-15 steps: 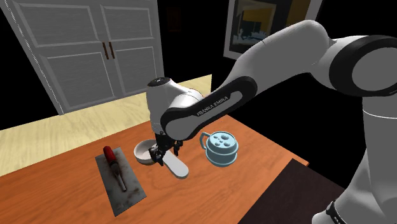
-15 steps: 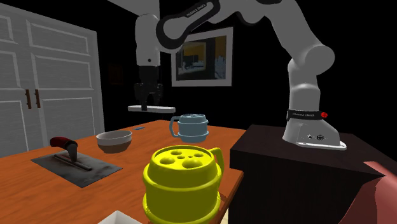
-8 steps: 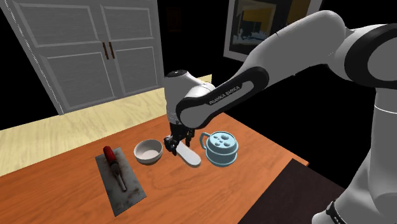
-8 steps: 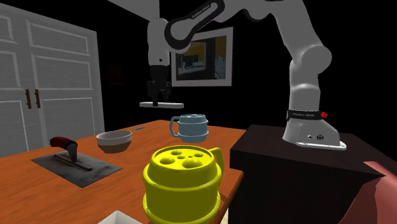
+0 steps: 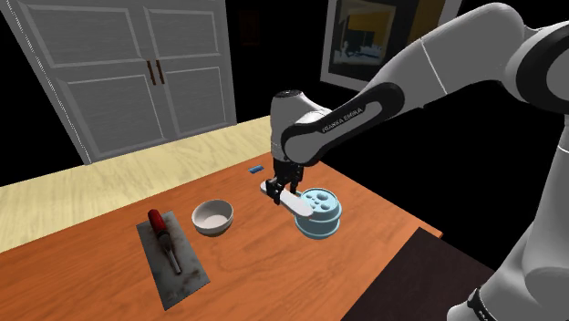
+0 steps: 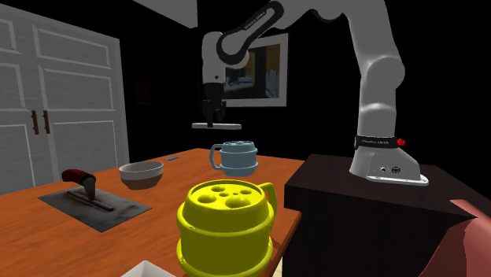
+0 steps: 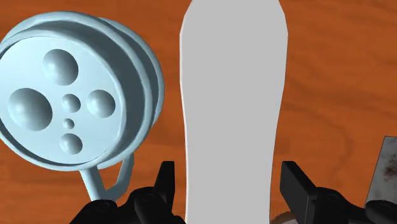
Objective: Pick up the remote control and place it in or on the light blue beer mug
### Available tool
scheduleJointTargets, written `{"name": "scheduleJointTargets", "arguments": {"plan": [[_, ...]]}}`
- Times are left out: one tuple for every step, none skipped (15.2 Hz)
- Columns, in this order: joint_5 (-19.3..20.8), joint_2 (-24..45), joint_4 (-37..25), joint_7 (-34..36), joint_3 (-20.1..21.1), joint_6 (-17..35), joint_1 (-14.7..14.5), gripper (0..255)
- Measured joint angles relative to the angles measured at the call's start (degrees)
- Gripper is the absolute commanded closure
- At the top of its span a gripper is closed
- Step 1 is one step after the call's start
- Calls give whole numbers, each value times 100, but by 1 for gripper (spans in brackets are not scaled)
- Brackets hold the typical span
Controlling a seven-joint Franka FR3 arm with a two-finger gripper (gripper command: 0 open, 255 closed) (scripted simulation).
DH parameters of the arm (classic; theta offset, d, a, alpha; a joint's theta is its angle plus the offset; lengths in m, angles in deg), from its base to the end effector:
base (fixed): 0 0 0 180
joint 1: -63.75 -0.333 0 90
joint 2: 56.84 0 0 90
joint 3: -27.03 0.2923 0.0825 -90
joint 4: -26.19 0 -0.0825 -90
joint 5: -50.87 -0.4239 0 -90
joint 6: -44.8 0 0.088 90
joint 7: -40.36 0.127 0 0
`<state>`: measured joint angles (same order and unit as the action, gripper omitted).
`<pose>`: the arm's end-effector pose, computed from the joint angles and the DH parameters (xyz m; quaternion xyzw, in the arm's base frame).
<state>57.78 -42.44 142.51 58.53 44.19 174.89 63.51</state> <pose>0.5886 0.1792 0.2603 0.9996 0.0276 0.0041 0.0086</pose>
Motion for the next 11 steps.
{"name": "scheduleJointTargets", "arguments": {"plan": [[-25,-42,52,-133,-37,19,85,255],[-47,-73,107,-265,-77,49,169,255],[-70,-97,153,-442,-134,81,281,255],[-89,-109,163,-594,-183,83,373,255],[-123,-181,246,-737,-221,104,462,255],[-151,-236,334,-872,-260,146,545,255],[-163,-226,298,-1010,-307,124,625,255],[-178,-230,302,-1154,-357,132,711,255],[-195,-245,329,-1283,-400,148,789,255],[-227,-301,368,-1438,-447,136,881,255],[-238,-290,339,-1575,-496,124,960,255]]}}
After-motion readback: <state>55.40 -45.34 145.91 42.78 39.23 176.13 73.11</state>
